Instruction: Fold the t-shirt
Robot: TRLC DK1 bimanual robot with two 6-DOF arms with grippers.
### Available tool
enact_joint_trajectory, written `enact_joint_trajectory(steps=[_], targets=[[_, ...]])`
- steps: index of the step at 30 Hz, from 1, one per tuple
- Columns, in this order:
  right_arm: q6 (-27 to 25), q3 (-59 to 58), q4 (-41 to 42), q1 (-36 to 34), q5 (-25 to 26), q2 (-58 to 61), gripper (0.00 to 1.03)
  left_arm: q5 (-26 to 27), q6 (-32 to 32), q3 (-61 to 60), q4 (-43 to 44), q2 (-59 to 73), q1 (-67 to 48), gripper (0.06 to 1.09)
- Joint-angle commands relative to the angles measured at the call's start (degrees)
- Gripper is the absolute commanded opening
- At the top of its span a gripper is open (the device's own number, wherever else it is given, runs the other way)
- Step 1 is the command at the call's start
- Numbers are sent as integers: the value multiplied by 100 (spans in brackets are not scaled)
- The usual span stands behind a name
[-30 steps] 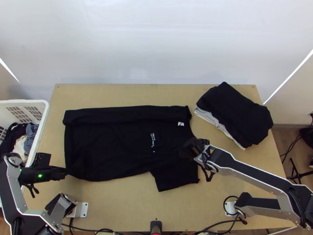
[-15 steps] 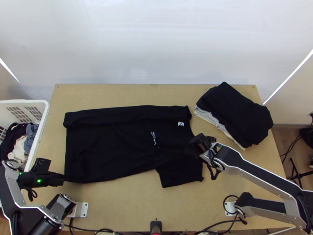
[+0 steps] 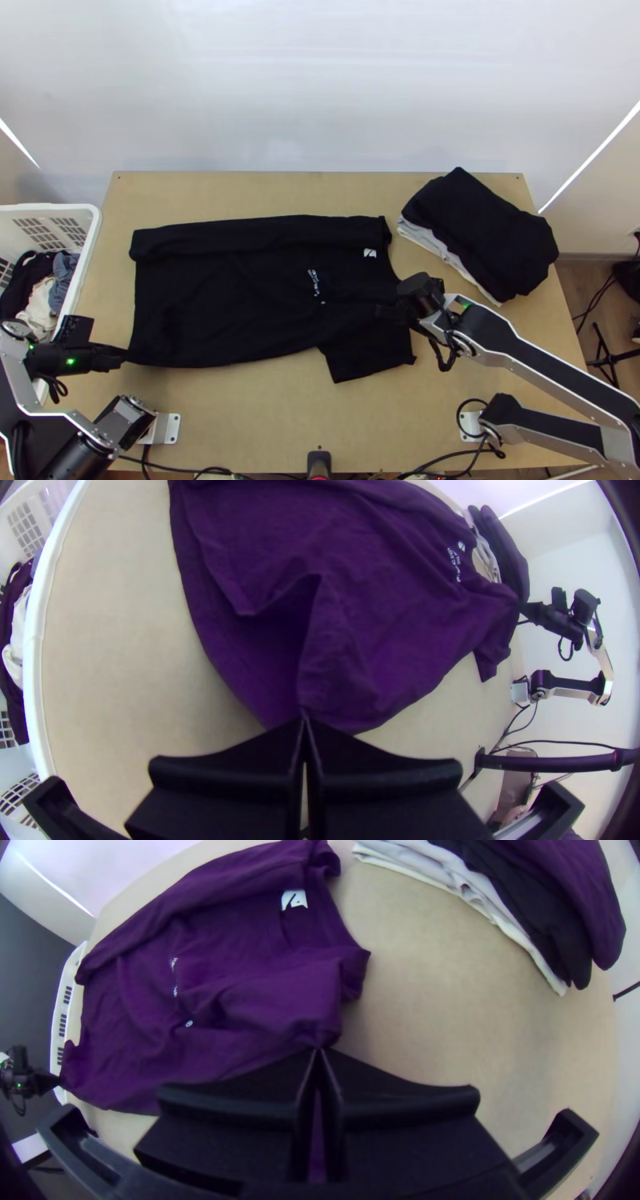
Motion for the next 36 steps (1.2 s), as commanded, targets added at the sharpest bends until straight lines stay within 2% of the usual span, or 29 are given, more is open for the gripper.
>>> enact_joint_trajectory(steps=[1, 5, 10, 12, 17, 20, 24, 28, 36], targets=[[-387, 51, 215, -43, -131, -207, 3, 275, -305, 306, -17, 332, -8, 9], [-510, 210, 223, -183, -280, -198, 3, 837, -990, 675, -8, 841, -17, 9], [-650, 368, 259, -263, -473, -357, 3, 1382, -1386, 807, 124, 885, -70, 9], [-747, 385, 355, -148, -482, -453, 3, 1391, -1632, 754, 396, 868, -219, 9], [-1064, 421, 531, 265, -473, -638, 3, 1382, -2845, 710, 1460, 850, -764, 9], [-1248, 315, 426, 309, -473, -822, 3, 1373, -3021, 727, 1688, 868, -940, 9], [-1310, 166, -497, 458, -508, -989, 3, 1321, -3065, 727, 1785, 885, -1010, 9], [-1292, -133, -1025, 660, -614, -1086, 3, 1321, -3091, 727, 1803, 929, -1037, 9], [-554, 350, -2317, 634, -1695, -638, 3, 1241, -3618, 991, 1864, 1149, -1045, 9]])
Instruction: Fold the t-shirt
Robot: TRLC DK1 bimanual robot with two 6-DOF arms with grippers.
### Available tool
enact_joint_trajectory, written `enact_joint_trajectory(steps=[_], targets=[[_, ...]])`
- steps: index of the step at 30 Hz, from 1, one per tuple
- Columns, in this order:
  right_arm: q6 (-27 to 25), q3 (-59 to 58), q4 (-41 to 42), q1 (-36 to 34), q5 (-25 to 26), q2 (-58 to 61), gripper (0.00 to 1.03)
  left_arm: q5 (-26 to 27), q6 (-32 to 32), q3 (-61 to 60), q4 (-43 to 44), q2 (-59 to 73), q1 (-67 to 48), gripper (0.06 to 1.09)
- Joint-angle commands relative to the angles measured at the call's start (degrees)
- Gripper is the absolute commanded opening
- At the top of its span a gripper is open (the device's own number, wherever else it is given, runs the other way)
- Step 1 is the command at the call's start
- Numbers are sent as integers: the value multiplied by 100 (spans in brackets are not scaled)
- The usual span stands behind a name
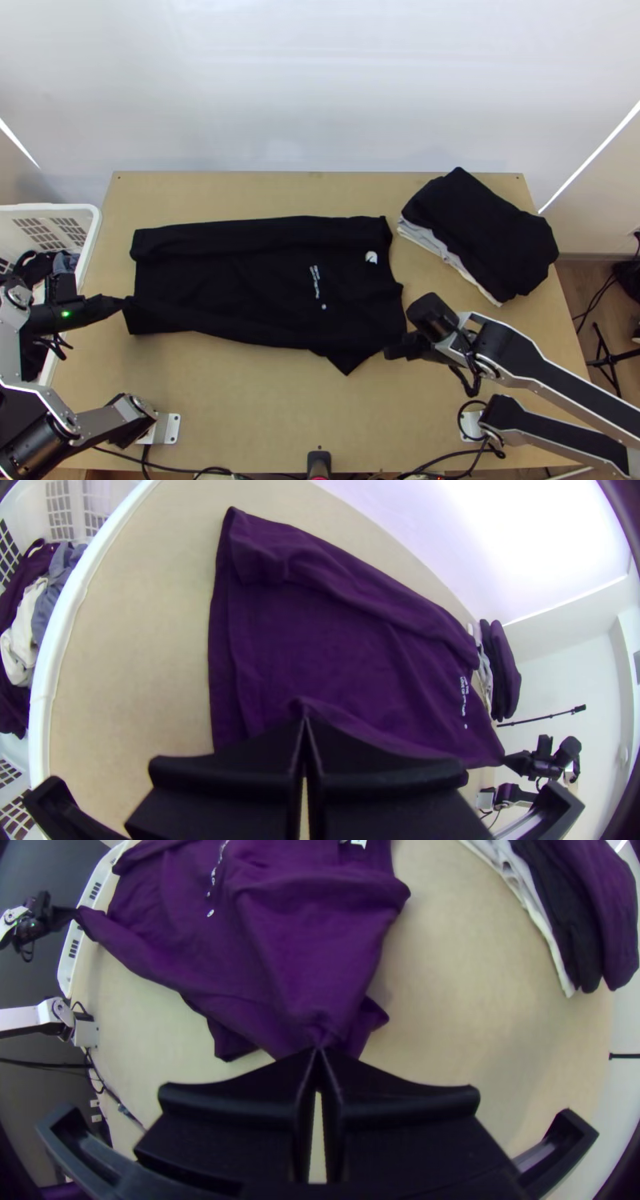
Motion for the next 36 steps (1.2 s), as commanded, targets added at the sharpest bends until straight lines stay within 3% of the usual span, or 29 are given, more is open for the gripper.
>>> enact_joint_trajectory(steps=[1, 5, 12, 20, 29, 36], targets=[[430, 399, -958, 31, -800, 276, 3, -94, -487, 198, 35, 165, -51, 9], [509, 821, -1212, -216, -1450, 663, 3, -296, -917, 242, 79, 201, -315, 9], [659, 1559, -1283, -453, -1819, 1559, 3, -419, -2060, 382, 641, 420, -1070, 9], [579, 2517, -1274, -1288, -1819, 2702, 3, -525, -3247, 1253, 1081, 1299, -1457, 9], [228, 4090, -1599, -2395, -1468, 3994, 3, -542, -3414, 1639, 1212, 1747, -1404, 9], [228, 5312, -1863, -2553, -949, 4961, 3, -569, -3616, 1877, 1388, 2011, -1492, 9]])
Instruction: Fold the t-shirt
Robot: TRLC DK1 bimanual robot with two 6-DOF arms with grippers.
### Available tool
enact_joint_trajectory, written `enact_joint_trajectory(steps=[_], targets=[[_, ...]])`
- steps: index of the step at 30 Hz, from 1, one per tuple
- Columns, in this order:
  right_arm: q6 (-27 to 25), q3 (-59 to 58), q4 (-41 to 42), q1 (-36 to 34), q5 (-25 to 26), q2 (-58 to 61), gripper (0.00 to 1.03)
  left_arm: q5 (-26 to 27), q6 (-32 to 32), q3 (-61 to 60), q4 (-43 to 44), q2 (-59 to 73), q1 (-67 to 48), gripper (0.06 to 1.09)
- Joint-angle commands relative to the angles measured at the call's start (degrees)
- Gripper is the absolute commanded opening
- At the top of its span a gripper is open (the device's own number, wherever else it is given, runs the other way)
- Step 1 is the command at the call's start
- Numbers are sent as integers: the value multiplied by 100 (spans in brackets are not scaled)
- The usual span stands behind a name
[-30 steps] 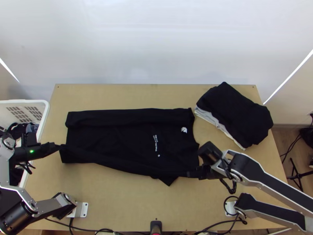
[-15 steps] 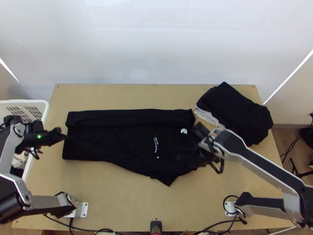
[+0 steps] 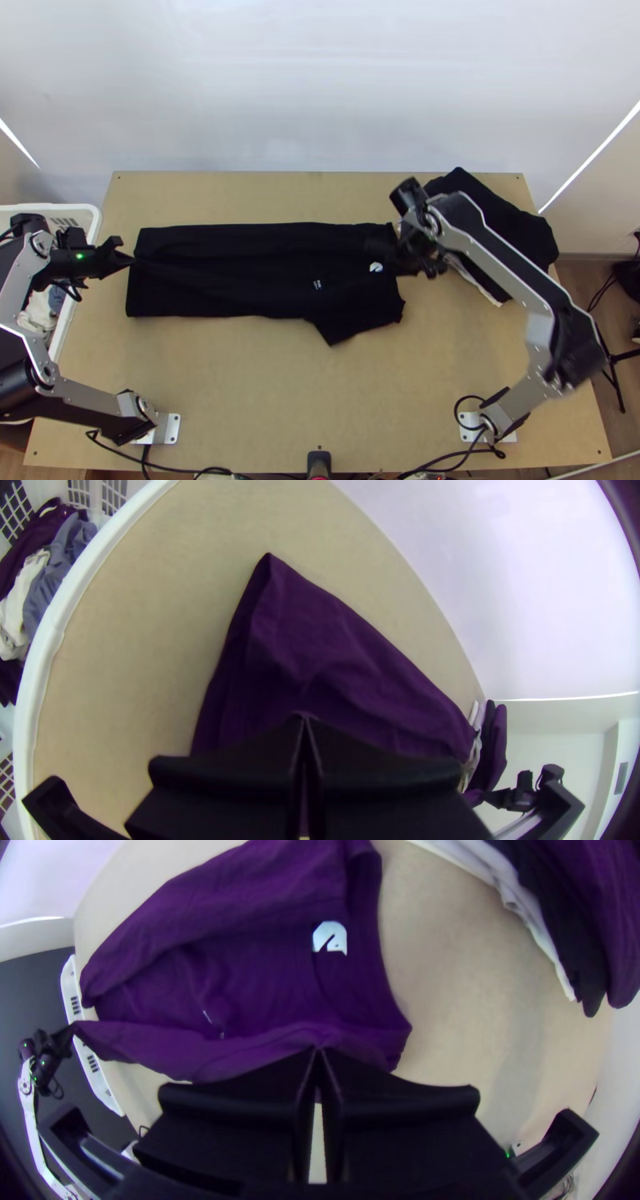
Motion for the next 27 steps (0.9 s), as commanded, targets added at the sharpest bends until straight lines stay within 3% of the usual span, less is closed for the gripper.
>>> enact_joint_trajectory(steps=[1, 13, 27], targets=[[-21, 1234, -206, -282, 483, 996, 3, -75, -270, 310, 210, 331, -100, 9], [84, 3027, -487, -370, 931, 2385, 3, -251, -683, 855, 456, 621, -399, 9], [216, 3959, -479, -441, 1292, 3246, 3, -629, -1052, 1549, 773, 1130, -768, 9]])
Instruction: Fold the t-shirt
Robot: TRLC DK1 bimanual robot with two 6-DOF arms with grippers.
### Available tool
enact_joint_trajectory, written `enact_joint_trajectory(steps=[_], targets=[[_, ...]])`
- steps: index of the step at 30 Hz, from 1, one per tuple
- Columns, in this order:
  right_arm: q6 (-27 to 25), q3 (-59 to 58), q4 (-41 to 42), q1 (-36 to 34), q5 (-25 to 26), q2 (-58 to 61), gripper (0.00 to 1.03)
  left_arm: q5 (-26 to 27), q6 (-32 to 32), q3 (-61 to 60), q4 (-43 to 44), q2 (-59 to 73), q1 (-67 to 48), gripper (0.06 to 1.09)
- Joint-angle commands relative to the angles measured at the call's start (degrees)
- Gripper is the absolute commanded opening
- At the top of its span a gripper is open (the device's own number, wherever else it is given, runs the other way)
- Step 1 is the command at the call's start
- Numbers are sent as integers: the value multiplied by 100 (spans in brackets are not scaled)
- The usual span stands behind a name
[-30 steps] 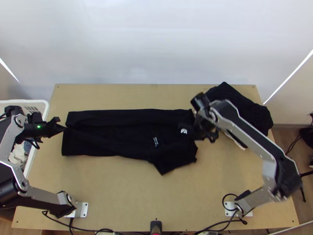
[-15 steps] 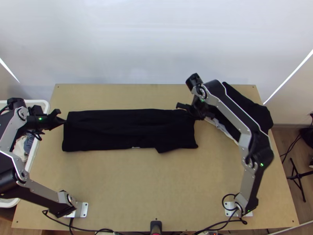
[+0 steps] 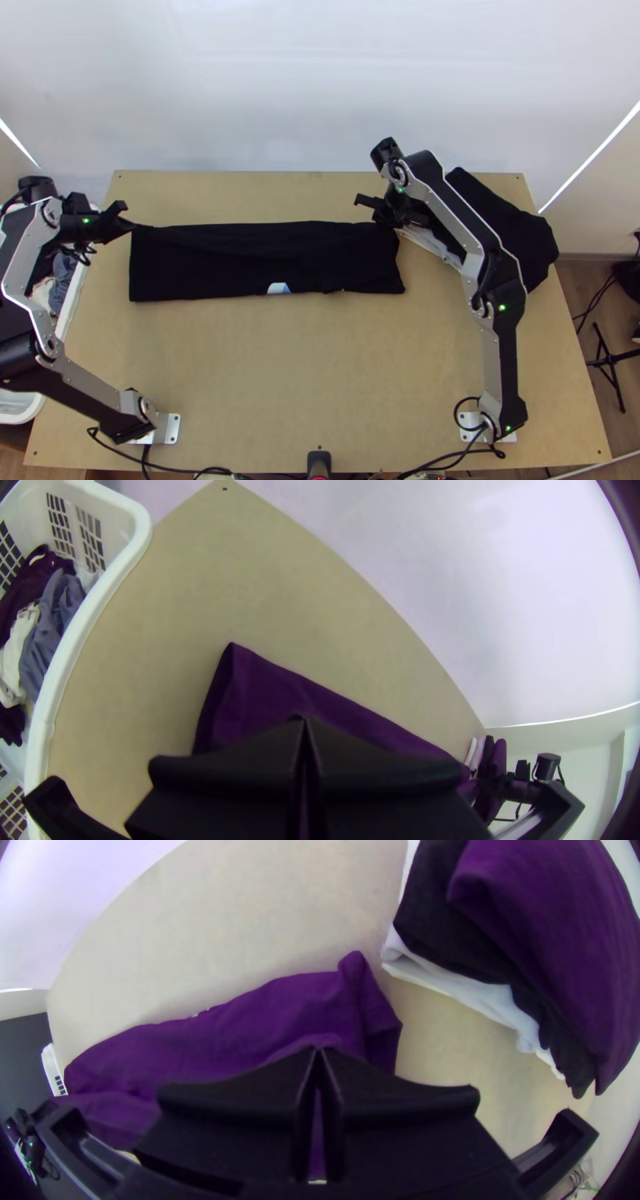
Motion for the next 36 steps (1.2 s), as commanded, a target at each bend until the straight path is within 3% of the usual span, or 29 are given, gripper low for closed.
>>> enact_joint_trajectory(steps=[1, 8, 16, 17, 19, 20, 23, 28, 32, 34, 36], targets=[[43, 440, 7, -19, 179, 372, 3, -255, -33, 207, 152, 320, -185, 9], [219, 449, 235, 52, 434, 416, 3, -528, -68, 207, 416, 566, -369, 9], [290, 449, 367, 166, 1146, 355, 5, -598, -191, 154, 750, 610, -334, 11], [263, 449, 367, 175, 1172, 293, 23, -598, -209, 163, 820, 592, -308, 25], [166, 422, 367, 175, 1172, 144, 86, -554, -174, 189, 803, 531, -246, 72], [61, 440, 376, 157, 1181, 56, 100, -563, -156, 198, 855, 522, -220, 84], [-27, 440, 385, 131, 1190, -234, 99, -580, -165, 233, 1075, 513, -79, 101], [-203, 405, 393, 166, 1234, -726, 99, -519, -165, 277, 1312, 416, 334, 102], [-334, 282, 349, 219, 1225, -1034, 99, 554, 723, -110, 1312, 355, 888, 102], [-343, 255, 305, 254, 1225, -1095, 99, 1054, 854, -259, 1277, 434, 1107, 102], [-352, 220, 279, 298, 1208, -1131, 99, 1512, 1443, -382, 829, 469, 1213, 101]])
